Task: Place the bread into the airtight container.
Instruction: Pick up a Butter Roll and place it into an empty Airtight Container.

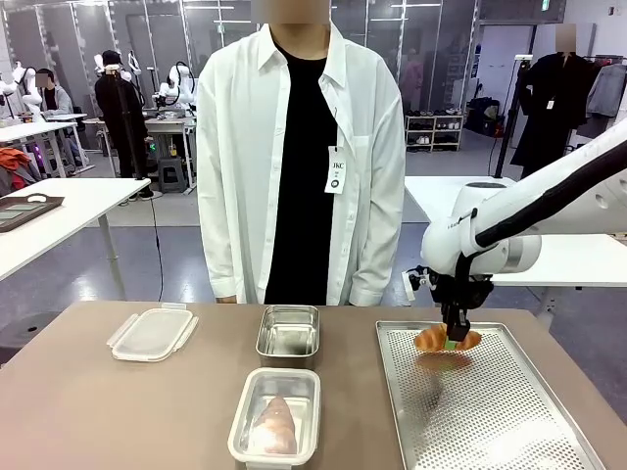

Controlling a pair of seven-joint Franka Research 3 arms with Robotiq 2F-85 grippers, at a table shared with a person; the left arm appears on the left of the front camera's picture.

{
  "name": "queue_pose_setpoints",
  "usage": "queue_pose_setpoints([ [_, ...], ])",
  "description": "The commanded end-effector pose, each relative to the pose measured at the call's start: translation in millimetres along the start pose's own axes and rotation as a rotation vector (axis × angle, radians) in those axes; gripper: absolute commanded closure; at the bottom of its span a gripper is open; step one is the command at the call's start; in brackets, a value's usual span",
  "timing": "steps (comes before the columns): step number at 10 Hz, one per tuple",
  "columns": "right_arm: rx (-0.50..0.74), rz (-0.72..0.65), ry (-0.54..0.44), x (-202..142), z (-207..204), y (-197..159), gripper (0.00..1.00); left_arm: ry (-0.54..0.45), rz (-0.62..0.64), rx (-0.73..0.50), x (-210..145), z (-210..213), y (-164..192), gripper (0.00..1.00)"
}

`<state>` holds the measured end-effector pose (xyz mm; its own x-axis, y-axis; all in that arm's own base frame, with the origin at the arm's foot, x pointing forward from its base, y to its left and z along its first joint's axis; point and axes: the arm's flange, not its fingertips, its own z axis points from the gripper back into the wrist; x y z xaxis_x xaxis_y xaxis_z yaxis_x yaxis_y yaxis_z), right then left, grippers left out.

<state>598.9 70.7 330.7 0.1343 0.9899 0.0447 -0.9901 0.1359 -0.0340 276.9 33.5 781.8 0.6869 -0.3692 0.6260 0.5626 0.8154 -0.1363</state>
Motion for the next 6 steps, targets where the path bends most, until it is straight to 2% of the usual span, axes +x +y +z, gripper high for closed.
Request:
queue_pose_setpoints([
  [1, -0.017, -0.043, 0.022, 16, 43, 22, 0.66, 0.003, -0.022, -0.004, 0, 2, 1, 0.00],
  [3, -0.025, -0.077, 0.030, 35, 84, 44, 0.66, 0.003, -0.022, -0.004, 0, 2, 1, 0.00],
  [6, -0.038, -0.083, 0.016, 66, 113, 62, 0.66, 0.003, -0.022, -0.004, 0, 2, 1, 0.00],
])
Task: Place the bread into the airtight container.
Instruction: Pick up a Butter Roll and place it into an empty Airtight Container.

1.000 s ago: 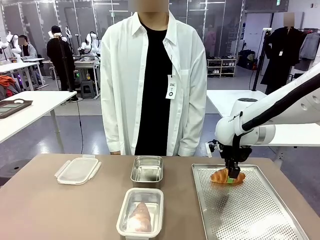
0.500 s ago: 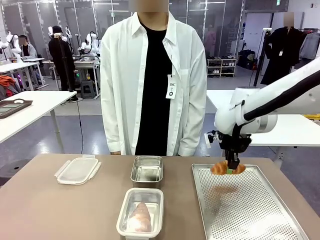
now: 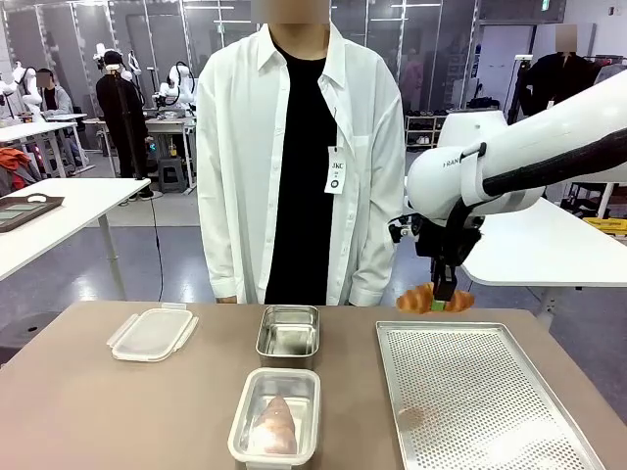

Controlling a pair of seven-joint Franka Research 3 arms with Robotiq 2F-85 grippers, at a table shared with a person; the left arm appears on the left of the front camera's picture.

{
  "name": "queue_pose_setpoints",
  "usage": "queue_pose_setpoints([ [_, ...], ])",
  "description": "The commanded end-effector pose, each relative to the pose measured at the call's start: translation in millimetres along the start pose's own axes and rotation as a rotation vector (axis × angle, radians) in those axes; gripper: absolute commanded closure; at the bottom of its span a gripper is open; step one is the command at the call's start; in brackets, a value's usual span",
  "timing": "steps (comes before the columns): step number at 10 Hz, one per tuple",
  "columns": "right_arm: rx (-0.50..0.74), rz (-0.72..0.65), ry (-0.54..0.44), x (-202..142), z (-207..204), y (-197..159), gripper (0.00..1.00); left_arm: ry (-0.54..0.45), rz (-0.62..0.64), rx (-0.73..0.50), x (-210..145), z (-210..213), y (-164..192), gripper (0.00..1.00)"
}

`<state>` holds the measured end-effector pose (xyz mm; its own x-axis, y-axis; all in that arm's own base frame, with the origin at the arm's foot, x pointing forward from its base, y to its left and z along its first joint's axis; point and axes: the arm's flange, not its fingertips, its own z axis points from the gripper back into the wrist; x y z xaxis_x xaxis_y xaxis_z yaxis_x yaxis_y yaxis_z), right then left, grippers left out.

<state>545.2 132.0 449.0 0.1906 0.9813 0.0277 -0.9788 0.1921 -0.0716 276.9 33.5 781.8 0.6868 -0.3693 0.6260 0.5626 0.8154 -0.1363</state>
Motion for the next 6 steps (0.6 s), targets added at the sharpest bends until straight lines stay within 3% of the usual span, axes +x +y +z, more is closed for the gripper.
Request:
queue_pose_setpoints([
  [1, -0.025, -0.067, 0.000, 26, 0, 11, 0.66, 0.003, -0.022, -0.004, 0, 2, 1, 0.00],
  [3, -0.031, -0.108, 0.020, 73, 1, 30, 0.66, 0.003, -0.022, -0.004, 0, 2, 1, 0.00],
  [6, -0.028, -0.013, 0.016, 154, -13, 66, 0.66, 0.003, -0.022, -0.004, 0, 2, 1, 0.00],
])
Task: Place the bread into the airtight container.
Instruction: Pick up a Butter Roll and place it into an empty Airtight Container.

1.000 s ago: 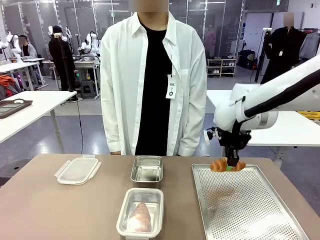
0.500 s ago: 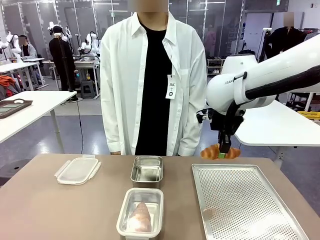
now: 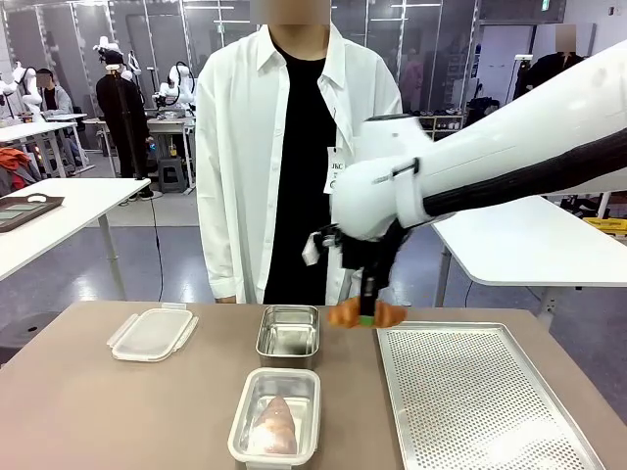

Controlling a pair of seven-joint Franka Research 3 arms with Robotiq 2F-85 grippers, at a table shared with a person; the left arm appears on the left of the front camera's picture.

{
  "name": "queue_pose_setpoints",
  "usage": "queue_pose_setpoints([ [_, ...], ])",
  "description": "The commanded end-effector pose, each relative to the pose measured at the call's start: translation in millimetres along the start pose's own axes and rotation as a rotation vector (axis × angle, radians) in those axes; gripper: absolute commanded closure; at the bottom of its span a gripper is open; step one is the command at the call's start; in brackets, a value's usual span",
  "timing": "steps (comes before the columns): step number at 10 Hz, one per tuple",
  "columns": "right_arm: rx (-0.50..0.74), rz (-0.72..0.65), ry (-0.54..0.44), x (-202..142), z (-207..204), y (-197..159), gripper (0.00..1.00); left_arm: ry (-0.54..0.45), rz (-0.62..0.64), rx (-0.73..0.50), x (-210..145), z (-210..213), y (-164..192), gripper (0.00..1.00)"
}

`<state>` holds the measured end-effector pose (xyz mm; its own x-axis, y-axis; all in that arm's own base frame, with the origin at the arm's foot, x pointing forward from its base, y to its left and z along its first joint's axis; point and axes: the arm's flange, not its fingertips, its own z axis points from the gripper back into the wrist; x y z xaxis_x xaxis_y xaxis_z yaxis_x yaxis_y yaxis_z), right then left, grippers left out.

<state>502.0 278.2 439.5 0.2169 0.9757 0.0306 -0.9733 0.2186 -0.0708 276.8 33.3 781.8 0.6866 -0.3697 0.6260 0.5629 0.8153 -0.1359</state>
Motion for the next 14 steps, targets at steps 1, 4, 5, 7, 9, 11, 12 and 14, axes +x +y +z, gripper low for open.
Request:
queue_pose_setpoints([
  [1, -0.050, 0.014, 0.026, 40, -10, 3, 0.66, 0.003, -0.022, -0.004, 0, 2, 1, 0.00],
  [4, -0.101, 0.042, -0.029, 95, -18, 13, 0.66, 0.003, -0.022, -0.004, 0, 2, 1, 0.00],
  [5, -0.080, 0.032, -0.046, 107, -18, 9, 0.66, 0.003, -0.022, -0.004, 0, 2, 1, 0.00],
  [7, -0.052, -0.002, -0.064, 121, -20, 5, 0.66, 0.003, -0.022, -0.004, 0, 2, 1, 0.00],
  [9, -0.066, 0.001, -0.066, 125, -18, 4, 0.66, 0.003, -0.022, -0.004, 0, 2, 1, 0.00],
  [11, -0.059, 0.031, -0.071, 117, -20, 3, 0.66, 0.003, -0.022, -0.004, 0, 2, 1, 0.00],
  [12, -0.059, 0.031, -0.071, 117, -20, 3, 0.66, 0.003, -0.022, -0.004, 0, 2, 1, 0.00],
  [14, -0.059, 0.031, -0.071, 117, -20, 3, 0.66, 0.003, -0.022, -0.004, 0, 2, 1, 0.00],
])
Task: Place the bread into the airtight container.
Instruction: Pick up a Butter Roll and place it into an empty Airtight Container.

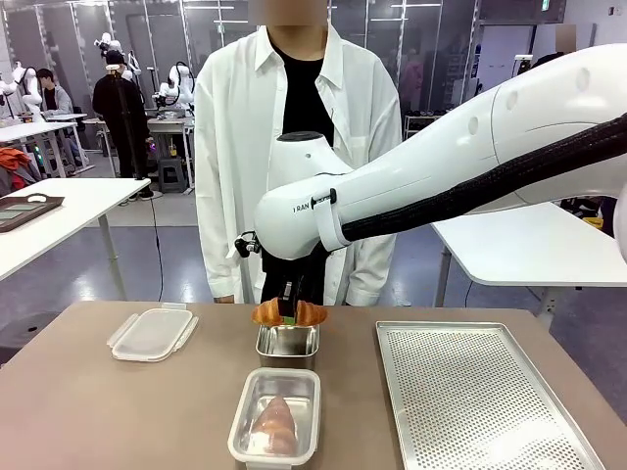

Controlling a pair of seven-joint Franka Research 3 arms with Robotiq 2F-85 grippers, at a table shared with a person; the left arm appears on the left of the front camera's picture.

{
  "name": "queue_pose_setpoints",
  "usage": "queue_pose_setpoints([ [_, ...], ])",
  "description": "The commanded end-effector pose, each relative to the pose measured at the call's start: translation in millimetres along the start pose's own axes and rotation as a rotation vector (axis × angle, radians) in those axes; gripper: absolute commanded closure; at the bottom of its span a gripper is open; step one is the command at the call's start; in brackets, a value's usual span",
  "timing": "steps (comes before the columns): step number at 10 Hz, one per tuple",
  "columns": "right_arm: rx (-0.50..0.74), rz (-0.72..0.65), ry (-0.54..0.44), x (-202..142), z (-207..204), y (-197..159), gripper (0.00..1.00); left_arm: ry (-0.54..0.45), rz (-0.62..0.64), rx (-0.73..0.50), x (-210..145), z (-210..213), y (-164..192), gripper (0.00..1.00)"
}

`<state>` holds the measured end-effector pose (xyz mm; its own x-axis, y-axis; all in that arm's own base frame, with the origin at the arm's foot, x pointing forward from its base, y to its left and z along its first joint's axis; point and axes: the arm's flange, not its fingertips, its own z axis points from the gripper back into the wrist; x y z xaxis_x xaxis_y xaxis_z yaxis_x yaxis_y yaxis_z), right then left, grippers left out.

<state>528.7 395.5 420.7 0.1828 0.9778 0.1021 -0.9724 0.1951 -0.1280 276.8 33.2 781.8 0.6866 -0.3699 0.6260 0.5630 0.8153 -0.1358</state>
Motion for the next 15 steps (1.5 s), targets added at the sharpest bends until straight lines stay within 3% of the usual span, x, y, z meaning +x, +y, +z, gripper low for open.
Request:
queue_pose_setpoints([
  [1, 0.000, 0.000, 0.000, 0, 0, 0, 0.66, 0.003, -0.022, -0.004, 0, 2, 1, 0.00],
  [2, 0.020, -0.160, -0.081, 1, -3, -15, 0.66, 0.003, -0.022, -0.004, 0, 2, 1, 0.00],
  [3, -0.087, -0.379, -0.169, 9, -5, -29, 0.66, 0.003, -0.022, -0.004, 0, 2, 1, 0.00],
  [4, -0.075, -0.557, -0.232, 15, -6, -35, 0.66, 0.003, -0.022, -0.004, 0, 2, 1, 0.00],
  [8, -0.081, -1.019, -0.097, 27, -13, -44, 0.66, 0.003, -0.022, -0.004, 0, 2, 1, 0.00],
  [10, -0.039, -1.130, -0.008, 29, -19, -40, 0.66, 0.003, -0.022, -0.004, 0, 2, 1, 0.00],
  [15, -0.047, -1.290, 0.041, 30, -62, -44, 0.66, 0.003, -0.022, -0.004, 0, 2, 1, 0.00],
])
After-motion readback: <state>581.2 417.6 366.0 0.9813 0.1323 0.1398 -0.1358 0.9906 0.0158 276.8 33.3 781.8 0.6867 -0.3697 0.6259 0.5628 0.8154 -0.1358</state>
